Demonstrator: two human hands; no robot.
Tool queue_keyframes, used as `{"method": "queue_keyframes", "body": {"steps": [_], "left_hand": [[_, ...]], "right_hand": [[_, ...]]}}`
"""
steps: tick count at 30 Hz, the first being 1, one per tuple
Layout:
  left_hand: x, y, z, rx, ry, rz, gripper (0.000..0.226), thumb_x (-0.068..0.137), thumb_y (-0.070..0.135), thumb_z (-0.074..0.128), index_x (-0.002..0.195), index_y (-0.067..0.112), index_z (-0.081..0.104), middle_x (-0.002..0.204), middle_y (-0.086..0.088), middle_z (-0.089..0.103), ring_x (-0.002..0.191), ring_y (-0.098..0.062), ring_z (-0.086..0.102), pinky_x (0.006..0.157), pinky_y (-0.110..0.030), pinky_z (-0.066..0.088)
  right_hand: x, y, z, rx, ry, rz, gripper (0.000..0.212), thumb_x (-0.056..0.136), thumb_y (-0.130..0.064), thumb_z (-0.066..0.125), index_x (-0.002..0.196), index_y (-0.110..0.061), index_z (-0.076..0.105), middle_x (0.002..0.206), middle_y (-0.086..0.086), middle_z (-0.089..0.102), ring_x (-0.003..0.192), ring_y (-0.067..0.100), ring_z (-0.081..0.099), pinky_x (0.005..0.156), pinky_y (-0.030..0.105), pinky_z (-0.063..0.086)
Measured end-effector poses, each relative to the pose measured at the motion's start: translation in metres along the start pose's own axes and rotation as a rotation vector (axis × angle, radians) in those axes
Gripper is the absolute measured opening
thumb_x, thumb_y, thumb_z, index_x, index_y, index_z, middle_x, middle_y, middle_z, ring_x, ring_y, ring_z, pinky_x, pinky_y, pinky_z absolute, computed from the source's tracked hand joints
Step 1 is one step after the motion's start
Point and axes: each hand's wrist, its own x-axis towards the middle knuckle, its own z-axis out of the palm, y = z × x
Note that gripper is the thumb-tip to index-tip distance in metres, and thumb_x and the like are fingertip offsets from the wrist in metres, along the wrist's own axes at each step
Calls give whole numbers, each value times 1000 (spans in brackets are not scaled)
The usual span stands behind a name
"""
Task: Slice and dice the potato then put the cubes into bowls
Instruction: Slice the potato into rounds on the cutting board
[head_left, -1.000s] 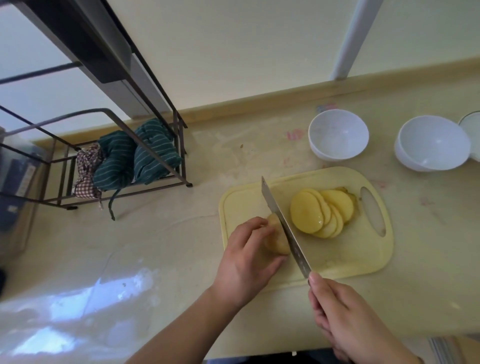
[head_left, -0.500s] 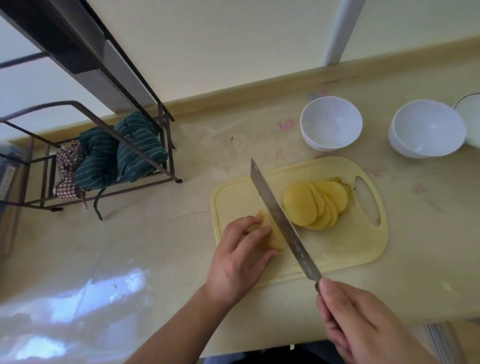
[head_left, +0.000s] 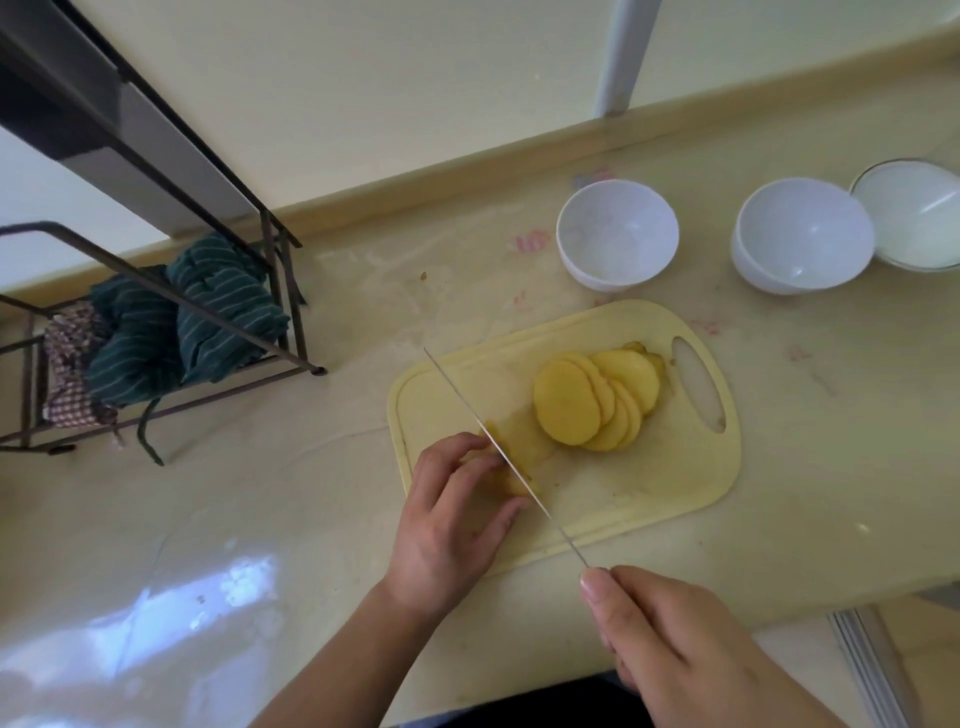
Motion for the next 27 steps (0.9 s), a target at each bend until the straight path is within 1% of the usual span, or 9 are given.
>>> {"method": "queue_keyframes", "body": {"steps": [3, 6, 10, 14, 16, 18, 21, 24, 27], "left_hand": [[0, 0, 0, -4, 1, -6, 33, 100, 38, 65, 122, 15, 59, 128, -1, 53, 121, -11, 55, 105, -25, 45], [2, 0, 1, 0, 8, 4, 34, 98, 37, 68, 123, 14, 60, 127, -1, 54, 118, -14, 58, 103, -27, 47], [3, -1, 1, 0, 18, 9, 36, 97, 35, 70, 122, 10, 63, 123, -1, 56, 112, -18, 61, 100, -27, 49], [1, -4, 2, -1, 27, 5, 38, 97, 33, 72, 108, -4, 73, 120, -3, 58, 108, -21, 64, 98, -29, 52], [1, -5, 3, -7, 34, 1, 39, 97, 33, 71, 105, -6, 73, 118, -2, 59, 105, -22, 65, 94, -32, 54], [1, -5, 3, -13, 40, 1, 40, 98, 33, 70, 104, -6, 74, 117, -2, 60, 103, -23, 66, 92, -33, 55], [1, -6, 3, -21, 47, -2, 40, 97, 34, 70, 103, -6, 74, 117, -1, 59, 102, -22, 66, 94, -31, 54], [2, -8, 3, -29, 47, -2, 40, 95, 33, 72, 103, -6, 74, 118, 0, 58, 103, -21, 65, 95, -29, 53], [3, -9, 5, -37, 53, 30, 32, 91, 28, 76, 107, 1, 72, 119, 0, 58, 104, -22, 66, 96, -29, 53]], "right_hand": [[1, 2, 1, 2, 10, 5, 63, 65, -77, 28, 64, -17, 47, 51, -5, 52, 50, 5, 45, 59, 26, 39], [1, -1, 1, -8, 17, 1, 63, 66, -74, 27, 64, -15, 46, 50, -5, 50, 50, 5, 46, 56, 22, 36], [0, -2, 1, 1, 38, 5, 56, 67, -73, 27, 61, -21, 48, 49, -8, 50, 50, 5, 47, 54, 19, 36], [2, -2, 0, -3, 33, 10, 58, 66, -76, 25, 63, -23, 48, 50, -5, 49, 50, 6, 45, 55, 23, 36], [3, -1, 1, -24, 40, -13, 55, 66, -76, 24, 66, -27, 49, 51, -5, 50, 51, 7, 46, 57, 26, 39], [4, 0, 2, -32, 60, -33, 57, 70, -76, 24, 69, -26, 50, 54, -5, 52, 54, 8, 49, 60, 28, 42], [4, 3, 2, -42, 80, -49, 58, 75, -82, 23, 76, -32, 52, 59, -6, 56, 59, 9, 53, 62, 26, 43], [7, 5, 2, -52, 77, -50, 66, 75, -81, 20, 72, -23, 50, 58, -6, 55, 58, 9, 52, 62, 27, 43], [13, 3, 2, -59, 57, -64, 74, 70, -89, 14, 69, -23, 48, 58, -5, 54, 56, 9, 49, 60, 28, 41]]}}
